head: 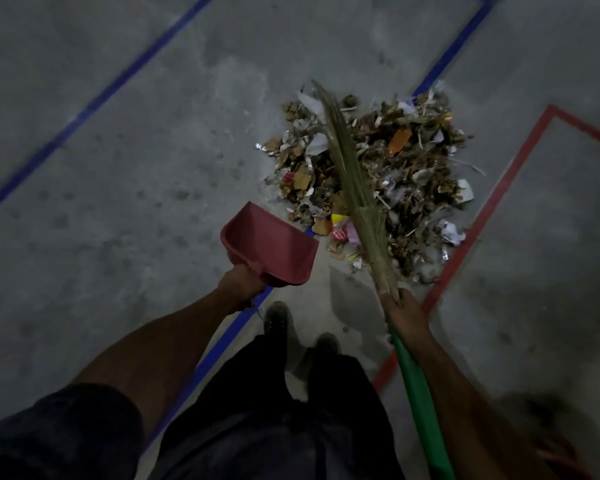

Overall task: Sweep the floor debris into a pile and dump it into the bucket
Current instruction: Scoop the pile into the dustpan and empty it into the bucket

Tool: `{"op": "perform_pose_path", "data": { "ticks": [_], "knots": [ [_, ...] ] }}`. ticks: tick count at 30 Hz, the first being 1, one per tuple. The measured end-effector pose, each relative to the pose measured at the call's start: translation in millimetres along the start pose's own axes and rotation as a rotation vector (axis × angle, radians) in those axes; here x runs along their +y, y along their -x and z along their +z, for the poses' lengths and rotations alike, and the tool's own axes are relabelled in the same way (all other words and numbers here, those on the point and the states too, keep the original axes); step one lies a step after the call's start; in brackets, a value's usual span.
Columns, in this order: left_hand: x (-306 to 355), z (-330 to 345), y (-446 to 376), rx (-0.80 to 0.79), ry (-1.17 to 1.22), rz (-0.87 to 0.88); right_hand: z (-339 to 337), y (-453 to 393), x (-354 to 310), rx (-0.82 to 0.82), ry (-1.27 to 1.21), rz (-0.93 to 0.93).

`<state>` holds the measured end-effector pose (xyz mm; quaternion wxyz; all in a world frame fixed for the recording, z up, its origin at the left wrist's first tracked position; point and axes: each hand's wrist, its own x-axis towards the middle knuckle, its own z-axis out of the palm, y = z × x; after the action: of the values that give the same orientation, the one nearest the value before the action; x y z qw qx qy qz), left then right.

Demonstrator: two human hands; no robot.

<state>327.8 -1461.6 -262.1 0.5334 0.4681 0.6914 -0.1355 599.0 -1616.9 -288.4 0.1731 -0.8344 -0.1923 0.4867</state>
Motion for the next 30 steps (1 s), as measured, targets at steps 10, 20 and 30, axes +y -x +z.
{"op": "perform_pose_path", "data": {
  "ticks": [10, 20, 30],
  "knots": [
    [-29.6, 14.8, -172.2, -0.037, -0.092, -0.094, 85.0, -149.9, -10.9, 0.049, -0.001, -0.047],
    [-69.1, 81.9, -368.5, -0.011, -0.198, -0.082, 166.7, -324.1, 38.3, 0.067, -0.014, -0.101],
    [-114.4, 81.2, -448.7, 0.062, -0.639, 0.034, 171.5, -387.0, 60.4, 0.136, -0.077, -0.150]
  ]
}}
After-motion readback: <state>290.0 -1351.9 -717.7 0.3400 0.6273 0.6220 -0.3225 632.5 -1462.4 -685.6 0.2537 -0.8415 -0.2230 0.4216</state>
